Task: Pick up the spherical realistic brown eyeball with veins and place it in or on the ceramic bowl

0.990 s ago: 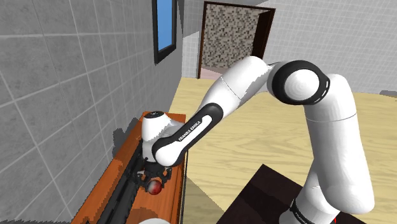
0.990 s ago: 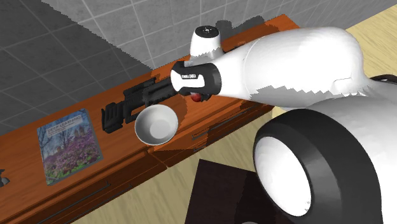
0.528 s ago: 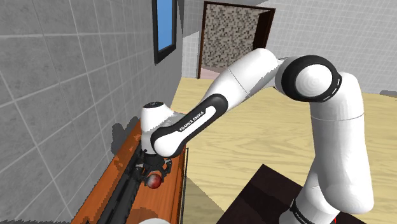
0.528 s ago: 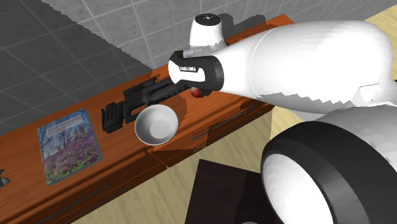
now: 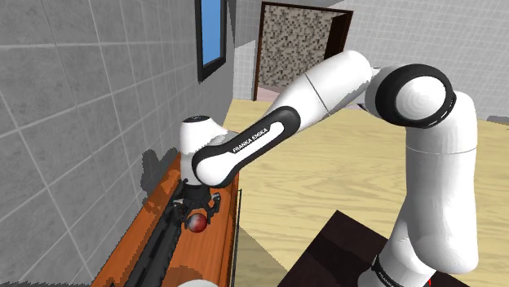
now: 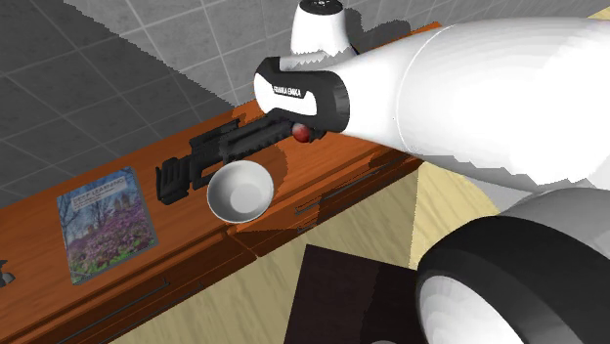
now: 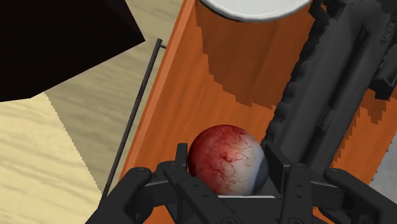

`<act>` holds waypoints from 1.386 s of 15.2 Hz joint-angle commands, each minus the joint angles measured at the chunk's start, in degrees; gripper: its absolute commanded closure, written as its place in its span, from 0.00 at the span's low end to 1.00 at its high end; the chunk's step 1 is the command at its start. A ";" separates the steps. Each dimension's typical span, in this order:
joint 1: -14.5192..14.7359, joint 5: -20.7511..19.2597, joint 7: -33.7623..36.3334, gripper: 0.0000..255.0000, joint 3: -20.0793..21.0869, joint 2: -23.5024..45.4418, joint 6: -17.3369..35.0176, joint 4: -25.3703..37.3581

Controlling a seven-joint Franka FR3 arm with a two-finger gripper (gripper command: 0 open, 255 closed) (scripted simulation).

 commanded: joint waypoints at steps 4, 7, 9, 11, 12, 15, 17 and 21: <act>0.40 0.87 0.87 1.00 0.82 -2.53 -1.96 -0.38; 2.42 1.36 4.11 1.00 2.21 -4.53 -0.56 -3.42; 3.84 1.62 6.39 1.00 3.17 -5.64 0.27 -5.11; 5.31 1.82 8.77 1.00 4.17 -6.57 1.00 -6.54; 6.07 1.89 10.00 1.00 4.66 -6.97 1.34 -7.15; 8.42 1.95 13.84 1.00 6.16 -7.87 2.24 -8.59; 10.07 1.86 16.53 1.00 7.13 -8.22 2.74 -9.22; 12.16 1.26 19.94 1.00 8.12 -7.84 3.91 -9.83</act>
